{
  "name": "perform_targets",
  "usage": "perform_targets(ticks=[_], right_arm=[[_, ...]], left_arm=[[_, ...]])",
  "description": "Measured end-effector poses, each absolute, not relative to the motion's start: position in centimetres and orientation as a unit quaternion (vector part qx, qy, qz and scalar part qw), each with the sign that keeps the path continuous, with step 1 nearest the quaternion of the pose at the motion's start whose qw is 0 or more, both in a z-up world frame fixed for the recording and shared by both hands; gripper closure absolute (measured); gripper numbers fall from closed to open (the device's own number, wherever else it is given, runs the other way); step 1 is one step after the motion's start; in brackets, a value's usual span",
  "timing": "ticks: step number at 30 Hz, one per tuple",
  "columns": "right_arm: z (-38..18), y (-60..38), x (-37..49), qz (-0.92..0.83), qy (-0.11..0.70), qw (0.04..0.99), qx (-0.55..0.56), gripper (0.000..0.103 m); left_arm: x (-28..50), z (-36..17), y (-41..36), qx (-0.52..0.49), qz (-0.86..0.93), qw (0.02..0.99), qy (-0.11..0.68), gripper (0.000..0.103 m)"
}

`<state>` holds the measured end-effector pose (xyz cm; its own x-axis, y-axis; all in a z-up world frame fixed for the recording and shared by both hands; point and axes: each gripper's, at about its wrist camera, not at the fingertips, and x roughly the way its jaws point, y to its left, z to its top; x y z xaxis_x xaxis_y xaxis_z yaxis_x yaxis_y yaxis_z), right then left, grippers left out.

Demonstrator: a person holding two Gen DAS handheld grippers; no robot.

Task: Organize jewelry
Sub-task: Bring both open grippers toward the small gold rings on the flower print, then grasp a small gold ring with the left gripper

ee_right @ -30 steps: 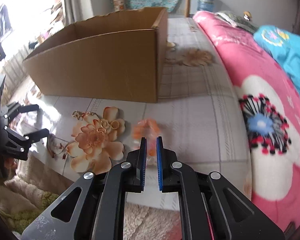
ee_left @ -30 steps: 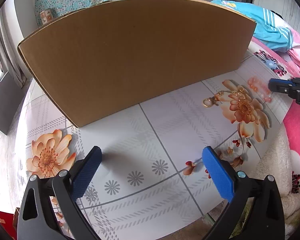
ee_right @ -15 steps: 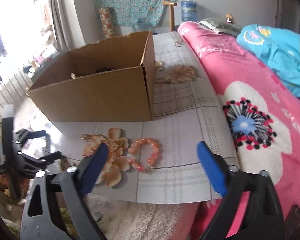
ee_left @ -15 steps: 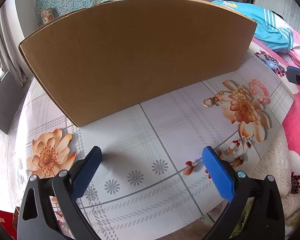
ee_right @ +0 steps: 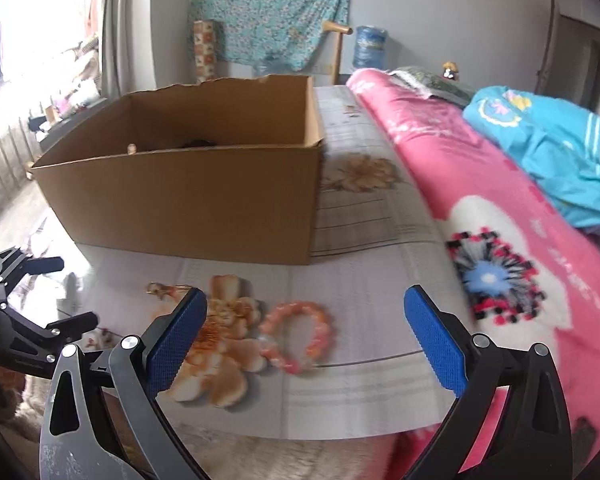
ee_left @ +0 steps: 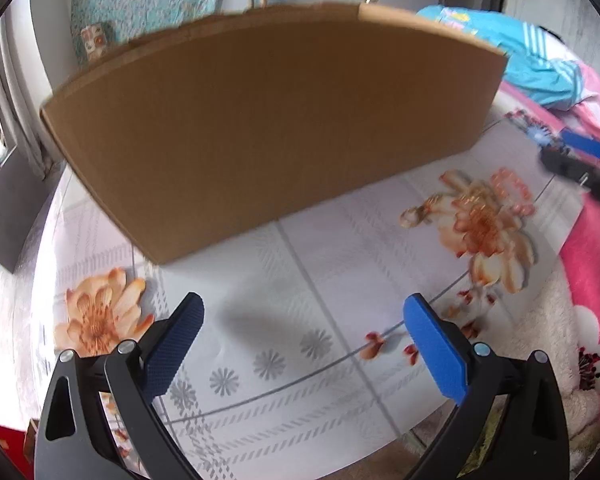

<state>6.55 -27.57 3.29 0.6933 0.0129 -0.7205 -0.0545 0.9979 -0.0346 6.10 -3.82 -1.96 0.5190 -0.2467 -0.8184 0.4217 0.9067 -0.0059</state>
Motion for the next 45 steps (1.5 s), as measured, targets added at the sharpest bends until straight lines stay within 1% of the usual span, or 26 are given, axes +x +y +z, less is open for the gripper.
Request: perform_targets(ticks=[2, 4, 5, 6, 7, 8, 11, 13, 14, 16, 18, 24, 26, 28, 30, 35, 36, 37, 45], right_arm=[[2.6, -27.0, 6.6, 0.025, 0.397, 0.917, -0.018, 0.008], [2.1, -26.6, 6.7, 0.037, 0.402, 0.915, -0.006, 0.008], [2.0, -26.3, 6.7, 0.044, 0.403, 0.914, -0.003, 0.010], [1.8, -26.0, 6.6, 0.056, 0.402, 0.914, 0.000, 0.013], [1.7, -25.7, 6.5, 0.065, 0.401, 0.914, 0.003, 0.019], [1.6, -25.4, 6.5, 0.070, 0.403, 0.912, 0.004, 0.024], [1.2, -25.3, 6.4, 0.087, 0.413, 0.907, 0.015, 0.034], [0.7, -25.4, 6.6, 0.098, 0.424, 0.900, 0.029, 0.038], [0.5, -25.5, 6.7, 0.101, 0.428, 0.898, 0.033, 0.039], [0.3, -25.5, 6.8, 0.105, 0.430, 0.896, 0.036, 0.040], [0.2, -25.7, 6.9, 0.110, 0.430, 0.895, 0.039, 0.041], [0.1, -25.6, 6.9, 0.126, 0.425, 0.896, 0.042, 0.046], [0.1, -25.7, 6.9, 0.129, 0.425, 0.895, 0.043, 0.050], [0.0, -25.6, 7.1, 0.131, 0.426, 0.894, 0.043, 0.053], [-0.1, -25.6, 7.0, 0.133, 0.427, 0.893, 0.043, 0.055], [-0.1, -25.7, 6.7, 0.134, 0.428, 0.893, 0.045, 0.058], [0.1, -25.7, 6.6, 0.134, 0.427, 0.893, 0.045, 0.058], [0.2, -25.8, 6.5, 0.135, 0.425, 0.894, 0.046, 0.058], [0.3, -25.5, 6.8, 0.148, 0.434, 0.888, 0.040, 0.060]], left_arm=[[6.0, -1.2, -4.2, 0.093, -0.209, 0.872, 0.434, 0.006], [6.0, -0.7, -4.8, 0.090, -0.226, 0.874, 0.422, 0.018], [6.1, -0.5, -5.1, 0.088, -0.236, 0.873, 0.418, 0.020], [6.2, -0.4, -5.5, 0.085, -0.249, 0.869, 0.420, 0.030], [6.4, -0.5, -5.8, 0.083, -0.258, 0.866, 0.421, 0.039], [6.5, -0.5, -6.2, 0.084, -0.266, 0.862, 0.423, 0.043], [6.9, -0.8, -7.6, 0.097, -0.290, 0.851, 0.427, 0.054], [7.2, -1.1, -8.4, 0.114, -0.300, 0.845, 0.428, 0.065], [7.4, -1.2, -8.8, 0.120, -0.304, 0.842, 0.430, 0.067], [7.7, -1.5, -9.3, 0.130, -0.310, 0.837, 0.432, 0.077], [8.1, -1.8, -9.9, 0.142, -0.316, 0.831, 0.436, 0.083], [8.5, -1.9, -10.8, 0.180, -0.327, 0.822, 0.430, 0.085], [8.5, -1.9, -10.9, 0.188, -0.335, 0.817, 0.429, 0.087], [8.5, -1.9, -10.9, 0.195, -0.340, 0.815, 0.427, 0.093], [8.4, -2.0, -11.2, 0.205, -0.345, 0.813, 0.423, 0.093], [8.1, -1.9, -11.2, 0.206, -0.343, 0.815, 0.418, 0.094], [7.9, -1.9, -11.2, 0.204, -0.344, 0.817, 0.417, 0.100], [7.8, -1.8, -11.0, 0.202, -0.342, 0.817, 0.417, 0.101], [7.1, -1.8, -8.9, 0.156, -0.318, 0.830, 0.431, 0.101]])
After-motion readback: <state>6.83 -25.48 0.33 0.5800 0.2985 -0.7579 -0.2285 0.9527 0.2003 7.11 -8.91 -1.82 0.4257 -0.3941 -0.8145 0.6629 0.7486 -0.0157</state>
